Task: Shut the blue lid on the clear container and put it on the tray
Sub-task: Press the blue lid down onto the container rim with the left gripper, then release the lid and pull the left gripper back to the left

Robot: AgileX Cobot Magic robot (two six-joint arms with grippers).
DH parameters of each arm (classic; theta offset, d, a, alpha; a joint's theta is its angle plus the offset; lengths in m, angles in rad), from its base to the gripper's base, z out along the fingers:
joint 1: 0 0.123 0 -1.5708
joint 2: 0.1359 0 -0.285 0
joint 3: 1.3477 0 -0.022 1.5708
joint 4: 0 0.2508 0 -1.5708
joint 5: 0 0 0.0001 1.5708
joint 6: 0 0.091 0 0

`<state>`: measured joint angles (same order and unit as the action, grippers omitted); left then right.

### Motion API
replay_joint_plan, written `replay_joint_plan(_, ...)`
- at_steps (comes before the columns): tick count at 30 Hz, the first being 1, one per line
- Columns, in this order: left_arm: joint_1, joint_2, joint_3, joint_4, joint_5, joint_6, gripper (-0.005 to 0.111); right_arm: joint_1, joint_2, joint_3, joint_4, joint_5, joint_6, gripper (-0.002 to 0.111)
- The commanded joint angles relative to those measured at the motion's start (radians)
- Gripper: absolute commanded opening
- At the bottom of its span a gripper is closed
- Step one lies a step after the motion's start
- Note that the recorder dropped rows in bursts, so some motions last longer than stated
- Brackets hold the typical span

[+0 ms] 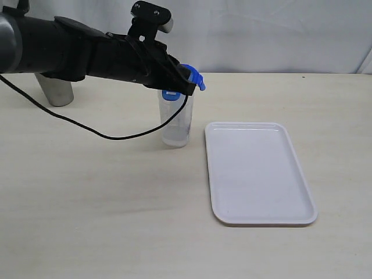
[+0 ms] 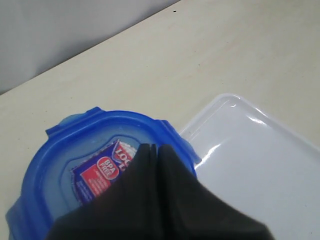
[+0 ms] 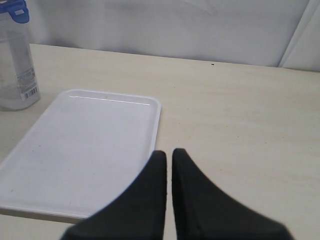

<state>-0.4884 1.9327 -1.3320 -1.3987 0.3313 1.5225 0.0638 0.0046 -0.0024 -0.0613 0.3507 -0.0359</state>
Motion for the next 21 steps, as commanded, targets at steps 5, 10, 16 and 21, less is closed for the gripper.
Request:
replay_joint_plan(5, 0.002, -0.068, 0.000, 0.028, 0.031, 0.027, 0.000, -0.004, -0.005, 0.002, 0.002, -0.010, -0.001, 0.005)
replay_joint_plan(10, 0.005, -0.116, 0.037, 0.078, 0.030, 0.055, 0.000, -0.004, -0.005, 0.002, 0.002, -0.010, -0.001, 0.005)
replay_joint_plan(16, 0.043, -0.183, 0.136, -0.006, -0.036, 0.154, 0.000, -0.004, -0.005, 0.002, 0.002, -0.010, -0.001, 0.005)
replay_joint_plan(21, 0.154, -0.252, 0.290, -0.346, 0.168, 0.575, 0.000, -0.004, -0.005, 0.002, 0.002, -0.010, -0.001, 0.005)
